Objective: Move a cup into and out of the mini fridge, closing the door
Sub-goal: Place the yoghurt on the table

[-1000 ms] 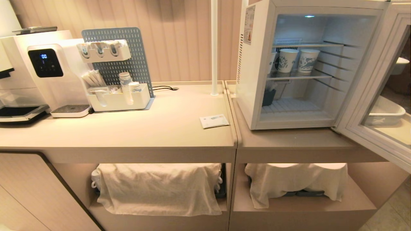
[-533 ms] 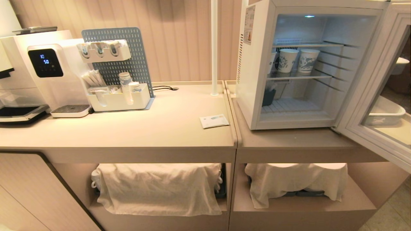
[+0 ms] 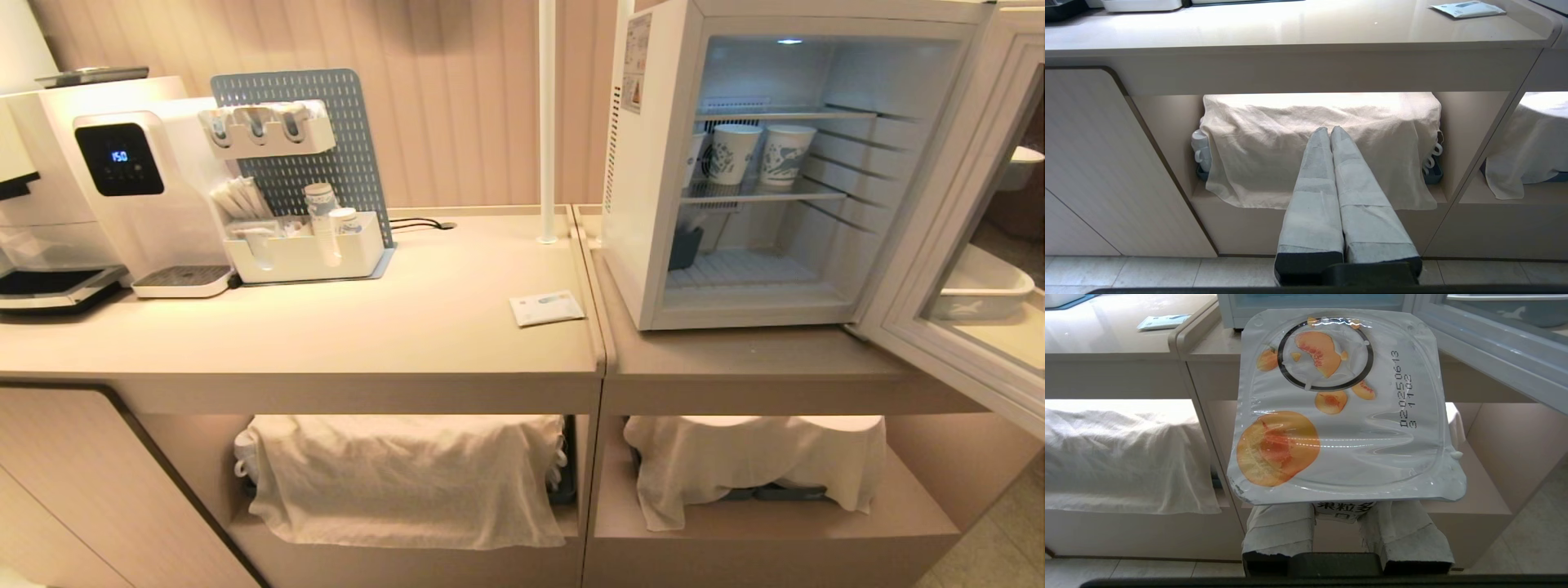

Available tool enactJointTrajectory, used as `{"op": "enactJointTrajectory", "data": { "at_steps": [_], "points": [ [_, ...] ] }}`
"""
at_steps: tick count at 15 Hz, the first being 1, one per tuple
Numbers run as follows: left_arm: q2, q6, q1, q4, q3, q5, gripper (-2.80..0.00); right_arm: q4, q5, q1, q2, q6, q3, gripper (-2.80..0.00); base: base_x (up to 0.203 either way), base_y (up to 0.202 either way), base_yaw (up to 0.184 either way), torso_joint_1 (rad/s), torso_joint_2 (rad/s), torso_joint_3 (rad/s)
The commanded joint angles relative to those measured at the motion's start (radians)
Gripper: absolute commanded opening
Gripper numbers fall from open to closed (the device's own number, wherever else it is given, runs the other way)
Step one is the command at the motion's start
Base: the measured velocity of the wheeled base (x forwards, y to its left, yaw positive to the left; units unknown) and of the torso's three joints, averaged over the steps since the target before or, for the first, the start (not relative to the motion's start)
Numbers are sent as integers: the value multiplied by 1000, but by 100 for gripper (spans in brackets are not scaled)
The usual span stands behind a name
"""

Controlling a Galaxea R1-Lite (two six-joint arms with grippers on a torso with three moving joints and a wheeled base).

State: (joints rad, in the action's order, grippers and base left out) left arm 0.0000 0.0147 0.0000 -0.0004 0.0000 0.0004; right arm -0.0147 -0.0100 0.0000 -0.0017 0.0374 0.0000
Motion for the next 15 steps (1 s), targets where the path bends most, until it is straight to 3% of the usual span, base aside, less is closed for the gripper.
{"op": "enactJointTrajectory", "data": {
  "at_steps": [1, 4, 15],
  "points": [
    [2, 1, 0, -3, 0, 0, -280, 1, -1, 0, 2, -1, 9, -280, 0, 0, 0, 0, 0, 0],
    [2, 5, 0, -3, 0, -3, -280, 1, -1, 0, 2, -1, 9, -280, 1, 113, -2, 3, 2, 3],
    [1, -2, 0, -4, 0, 0, -280, 1, -1, 0, 2, 1, 9, -280, 0, 192, 0, 3, 2, 5]
  ]
}}
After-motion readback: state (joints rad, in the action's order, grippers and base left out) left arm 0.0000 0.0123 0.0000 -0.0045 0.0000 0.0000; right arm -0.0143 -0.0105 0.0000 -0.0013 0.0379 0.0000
